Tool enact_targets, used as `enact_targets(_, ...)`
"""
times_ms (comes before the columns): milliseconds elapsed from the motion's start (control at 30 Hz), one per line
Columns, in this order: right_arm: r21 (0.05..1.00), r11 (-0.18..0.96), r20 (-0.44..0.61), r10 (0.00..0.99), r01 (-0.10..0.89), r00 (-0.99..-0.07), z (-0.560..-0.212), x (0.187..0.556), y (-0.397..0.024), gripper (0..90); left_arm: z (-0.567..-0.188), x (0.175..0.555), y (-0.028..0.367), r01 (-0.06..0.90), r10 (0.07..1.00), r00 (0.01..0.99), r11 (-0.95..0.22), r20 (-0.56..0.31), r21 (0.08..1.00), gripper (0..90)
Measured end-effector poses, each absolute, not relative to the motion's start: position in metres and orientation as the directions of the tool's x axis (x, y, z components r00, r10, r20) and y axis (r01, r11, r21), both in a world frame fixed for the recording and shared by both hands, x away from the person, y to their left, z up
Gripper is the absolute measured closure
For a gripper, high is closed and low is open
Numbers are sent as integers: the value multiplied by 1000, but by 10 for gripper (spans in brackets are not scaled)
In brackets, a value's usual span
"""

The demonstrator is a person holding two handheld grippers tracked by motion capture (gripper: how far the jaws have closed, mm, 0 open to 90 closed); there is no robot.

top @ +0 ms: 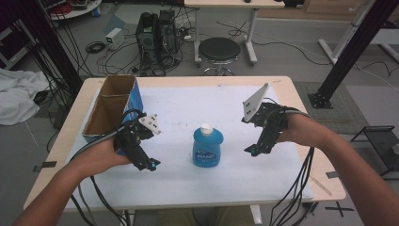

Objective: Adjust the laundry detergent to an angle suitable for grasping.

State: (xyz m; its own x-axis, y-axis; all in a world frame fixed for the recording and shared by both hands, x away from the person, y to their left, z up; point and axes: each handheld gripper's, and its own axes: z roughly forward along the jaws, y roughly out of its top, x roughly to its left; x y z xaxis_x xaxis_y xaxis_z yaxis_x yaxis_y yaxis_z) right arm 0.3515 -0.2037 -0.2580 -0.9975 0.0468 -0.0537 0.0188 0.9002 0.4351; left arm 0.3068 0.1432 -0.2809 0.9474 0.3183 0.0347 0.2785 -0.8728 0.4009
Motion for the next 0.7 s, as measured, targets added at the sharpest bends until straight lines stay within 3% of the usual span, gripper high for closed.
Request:
enact_targets(100,437,899,-52,55,27,-997,-258,352,-205,36,-279,309,144,248,281,959,-898,42,364,89)
enact_targets(200,439,898,-51,59,30,-997,-258,353,-207,36,-281,308,144,277,312,950,-880,30,387,89)
enact_targets(700,441,897,-46,66,39,-997,-259,357,-210,37,-282,311,143,235,266,963,-897,31,374,90)
